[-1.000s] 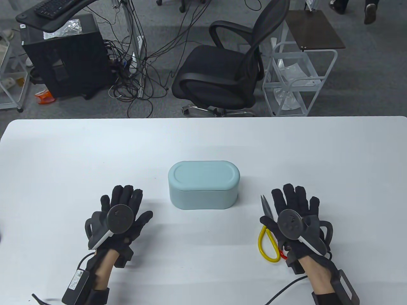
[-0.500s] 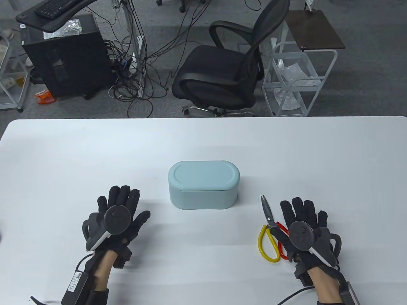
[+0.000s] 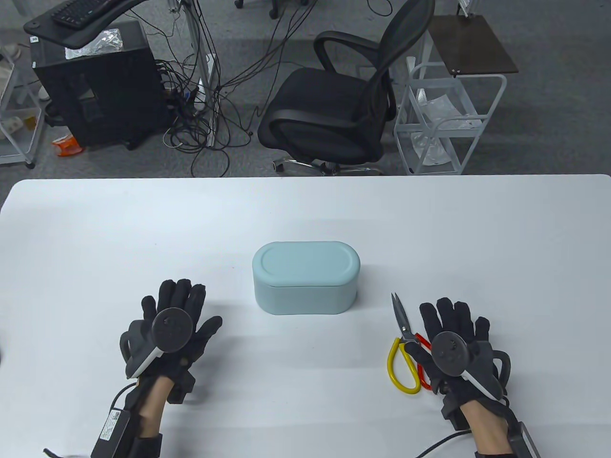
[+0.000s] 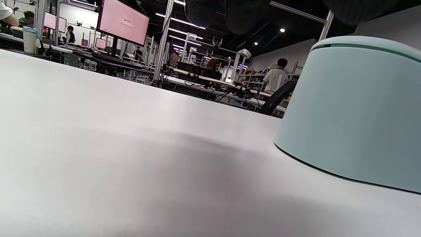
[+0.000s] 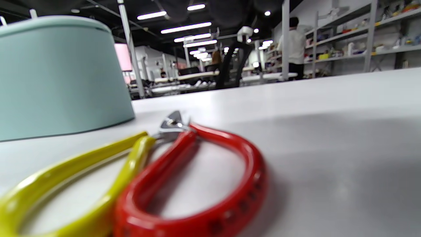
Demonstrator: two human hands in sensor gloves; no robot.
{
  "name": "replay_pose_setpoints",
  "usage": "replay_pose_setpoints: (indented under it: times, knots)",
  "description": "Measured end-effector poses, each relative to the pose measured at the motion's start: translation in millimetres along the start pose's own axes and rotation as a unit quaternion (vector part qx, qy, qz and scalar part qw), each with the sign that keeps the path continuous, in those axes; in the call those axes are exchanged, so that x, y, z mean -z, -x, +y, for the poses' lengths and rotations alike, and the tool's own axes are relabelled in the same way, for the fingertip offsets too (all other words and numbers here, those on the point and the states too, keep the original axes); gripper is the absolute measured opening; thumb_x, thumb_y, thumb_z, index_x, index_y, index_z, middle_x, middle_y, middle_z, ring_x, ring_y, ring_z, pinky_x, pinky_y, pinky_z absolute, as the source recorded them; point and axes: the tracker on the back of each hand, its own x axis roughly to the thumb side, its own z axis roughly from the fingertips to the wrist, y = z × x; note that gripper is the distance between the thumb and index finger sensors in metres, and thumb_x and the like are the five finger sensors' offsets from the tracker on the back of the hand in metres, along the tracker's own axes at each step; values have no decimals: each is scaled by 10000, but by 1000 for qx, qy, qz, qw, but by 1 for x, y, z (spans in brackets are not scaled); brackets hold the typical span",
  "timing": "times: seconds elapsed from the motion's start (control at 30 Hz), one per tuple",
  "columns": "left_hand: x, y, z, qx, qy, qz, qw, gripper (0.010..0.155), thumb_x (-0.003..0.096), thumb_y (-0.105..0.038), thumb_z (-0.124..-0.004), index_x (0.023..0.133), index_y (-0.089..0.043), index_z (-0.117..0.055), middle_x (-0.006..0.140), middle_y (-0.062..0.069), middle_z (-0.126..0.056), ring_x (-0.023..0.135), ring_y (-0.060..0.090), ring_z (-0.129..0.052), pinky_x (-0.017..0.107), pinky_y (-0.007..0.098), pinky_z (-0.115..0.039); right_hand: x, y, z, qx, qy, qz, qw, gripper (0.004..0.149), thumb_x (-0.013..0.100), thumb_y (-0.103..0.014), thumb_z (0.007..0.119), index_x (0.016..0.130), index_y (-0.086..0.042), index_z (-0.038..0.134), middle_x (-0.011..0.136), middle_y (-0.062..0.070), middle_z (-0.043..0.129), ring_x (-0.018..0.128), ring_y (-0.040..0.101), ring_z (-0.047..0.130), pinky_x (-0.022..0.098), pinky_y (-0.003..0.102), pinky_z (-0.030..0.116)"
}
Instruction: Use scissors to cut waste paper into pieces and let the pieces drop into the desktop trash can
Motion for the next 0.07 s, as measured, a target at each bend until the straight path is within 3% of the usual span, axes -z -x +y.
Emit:
replay_pose_setpoints:
  times: [0.07]
  knots:
    - [0, 0, 0, -1, 0, 0, 1000, 837, 448, -695, -608, 1152, -262, -476, 1255, 68, -419, 1154, 394, -281, 759, 669, -246, 0, 0, 0, 0, -3, 2, 1000, 825, 363, -708, 512, 1075, -327, 343, 1203, 91, 367, 1086, 442, 335, 742, 723, 296]
